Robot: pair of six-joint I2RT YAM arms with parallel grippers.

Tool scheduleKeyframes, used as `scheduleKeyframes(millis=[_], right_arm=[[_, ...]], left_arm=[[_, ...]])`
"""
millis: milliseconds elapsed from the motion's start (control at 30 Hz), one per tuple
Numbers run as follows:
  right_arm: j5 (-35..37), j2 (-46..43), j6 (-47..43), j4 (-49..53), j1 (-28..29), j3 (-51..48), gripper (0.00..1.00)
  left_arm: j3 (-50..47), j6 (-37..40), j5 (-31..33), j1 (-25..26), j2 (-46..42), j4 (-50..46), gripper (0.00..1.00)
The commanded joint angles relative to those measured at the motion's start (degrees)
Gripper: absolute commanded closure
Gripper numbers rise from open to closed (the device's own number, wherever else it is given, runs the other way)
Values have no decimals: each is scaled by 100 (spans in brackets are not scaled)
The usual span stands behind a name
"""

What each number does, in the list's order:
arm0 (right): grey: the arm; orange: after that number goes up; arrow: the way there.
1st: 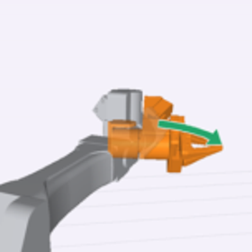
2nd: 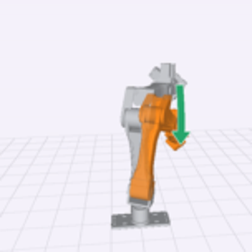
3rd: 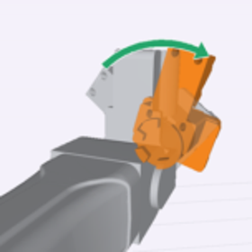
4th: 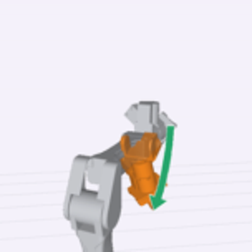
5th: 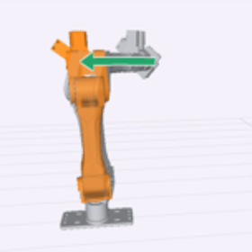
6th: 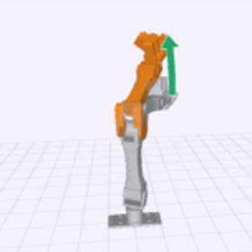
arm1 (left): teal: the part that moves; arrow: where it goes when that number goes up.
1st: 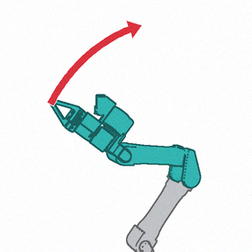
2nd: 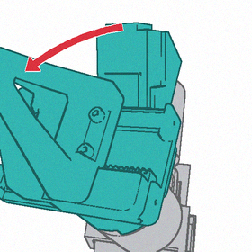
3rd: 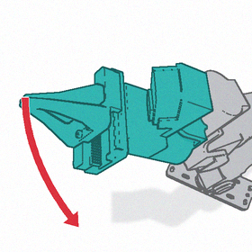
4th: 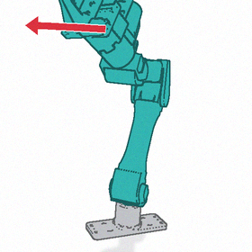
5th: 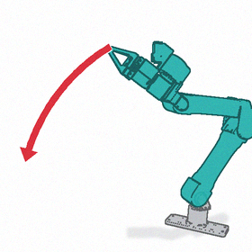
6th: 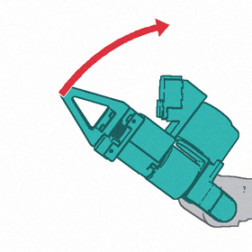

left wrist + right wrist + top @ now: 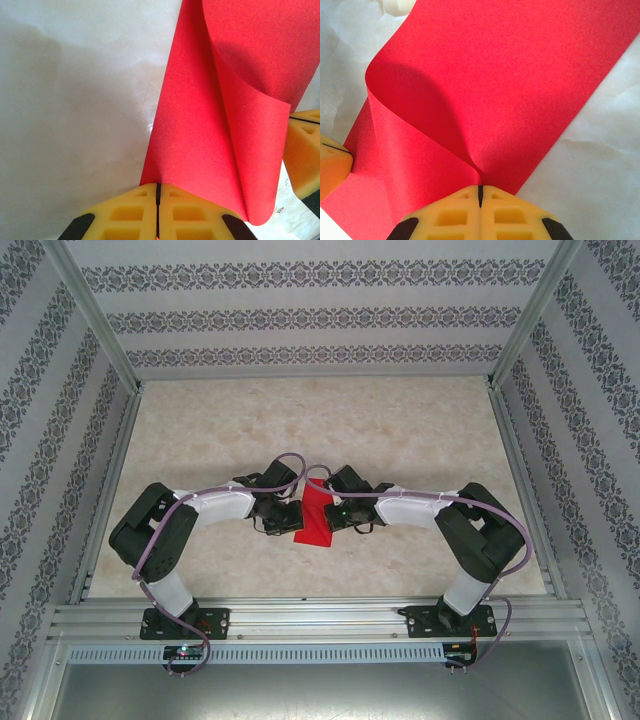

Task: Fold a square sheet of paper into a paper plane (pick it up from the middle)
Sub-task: Fold the triangle a second time at the center of the table.

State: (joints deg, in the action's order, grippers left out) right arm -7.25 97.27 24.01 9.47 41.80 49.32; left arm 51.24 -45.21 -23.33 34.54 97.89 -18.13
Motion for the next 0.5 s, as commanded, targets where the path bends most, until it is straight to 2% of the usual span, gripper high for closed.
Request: scheduleKeyframes(millis=[0,467], right_arm=[[180,27,-41,173,20,206,94],[139,66,-17,203,-49,153,94]], left_arm=[[-17,130,322,61,205,-428,92],[-11,127,331,60,222,-428,92]])
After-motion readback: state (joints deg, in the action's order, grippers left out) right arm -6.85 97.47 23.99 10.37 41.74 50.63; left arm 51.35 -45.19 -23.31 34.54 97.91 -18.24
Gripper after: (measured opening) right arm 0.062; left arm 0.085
